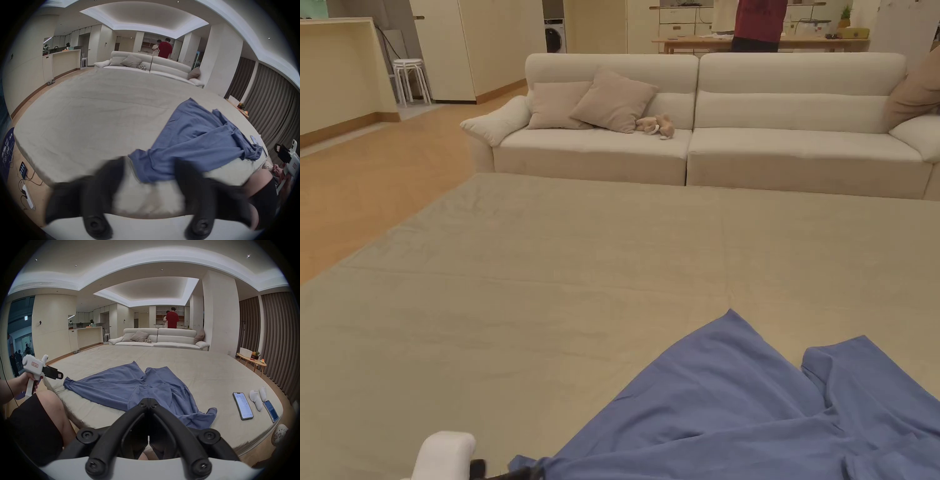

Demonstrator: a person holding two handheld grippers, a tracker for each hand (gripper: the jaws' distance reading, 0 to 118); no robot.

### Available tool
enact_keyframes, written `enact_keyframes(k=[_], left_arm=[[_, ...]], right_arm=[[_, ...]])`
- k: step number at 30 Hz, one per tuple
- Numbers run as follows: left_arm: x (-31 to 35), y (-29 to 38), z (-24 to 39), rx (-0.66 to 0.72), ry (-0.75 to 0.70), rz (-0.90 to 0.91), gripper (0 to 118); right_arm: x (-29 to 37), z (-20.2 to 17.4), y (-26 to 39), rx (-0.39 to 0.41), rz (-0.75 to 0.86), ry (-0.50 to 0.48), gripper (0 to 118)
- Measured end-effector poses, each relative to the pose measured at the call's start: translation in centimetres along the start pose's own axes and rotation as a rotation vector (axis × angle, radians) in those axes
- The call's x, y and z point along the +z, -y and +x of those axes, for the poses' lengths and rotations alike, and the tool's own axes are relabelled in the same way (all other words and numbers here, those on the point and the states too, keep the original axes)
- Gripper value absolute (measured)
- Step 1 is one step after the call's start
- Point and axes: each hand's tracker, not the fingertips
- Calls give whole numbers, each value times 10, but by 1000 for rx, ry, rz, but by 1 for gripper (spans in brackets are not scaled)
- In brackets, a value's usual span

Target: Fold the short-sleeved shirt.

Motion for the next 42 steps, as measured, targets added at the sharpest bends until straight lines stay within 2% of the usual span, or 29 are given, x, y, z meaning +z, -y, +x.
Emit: enact_keyframes(k=[1,2,6,10,11,12,15,16,17,18,21,25,28,32,34,37,39,40,41,42], left_arm=[[-8,-4,-1,0,1,-25,111],[-13,-7,-3,-3,14,-19,115],[-44,-13,0,-17,-18,-84,115],[-56,-11,5,66,-16,-164,113],[-56,-7,4,94,30,-185,109],[-64,-1,1,114,51,-179,97],[-56,6,8,-35,-141,-95,8],[-59,11,-2,27,-17,-84,6],[-58,10,-6,126,46,-100,6],[-58,11,-4,148,0,-116,6],[-54,11,8,49,-22,-79,6],[-49,11,12,39,-13,-58,6],[-47,11,12,31,-11,-57,6],[-47,10,11,10,-8,-56,6],[-46,9,10,7,-7,-54,6],[-46,6,8,18,-4,-47,6],[-48,4,7,28,-1,-48,6],[-49,4,9,30,1,-49,6],[-50,4,9,29,0,-51,6],[-50,4,10,22,-4,-54,6]], right_arm=[[0,0,-1,1,-3,-1,0],[-1,1,-1,3,-4,0,0],[-4,2,-3,1,-13,-4,0],[-4,2,-6,-1,-20,-7,0],[-4,1,-6,0,-22,-9,0],[-4,1,-6,3,-24,-7,0],[-3,2,-6,-4,-28,-4,0],[-4,4,-6,-13,-28,-4,0],[-4,5,-5,-20,-30,-6,0],[-4,5,-4,-22,-33,-6,0],[-4,6,-3,-11,-40,-4,0],[-7,10,-6,-1,-45,-16,0],[-26,21,-22,-24,-55,-41,0],[-84,50,-63,19,-100,-107,0],[-130,71,-84,32,-192,-178,0],[-205,101,-94,89,-309,-99,0],[-256,121,-91,52,-453,-110,0],[-276,129,-87,43,-505,-104,2],[-291,135,-84,39,-533,-92,15],[-304,142,-81,27,-579,-97,47]])
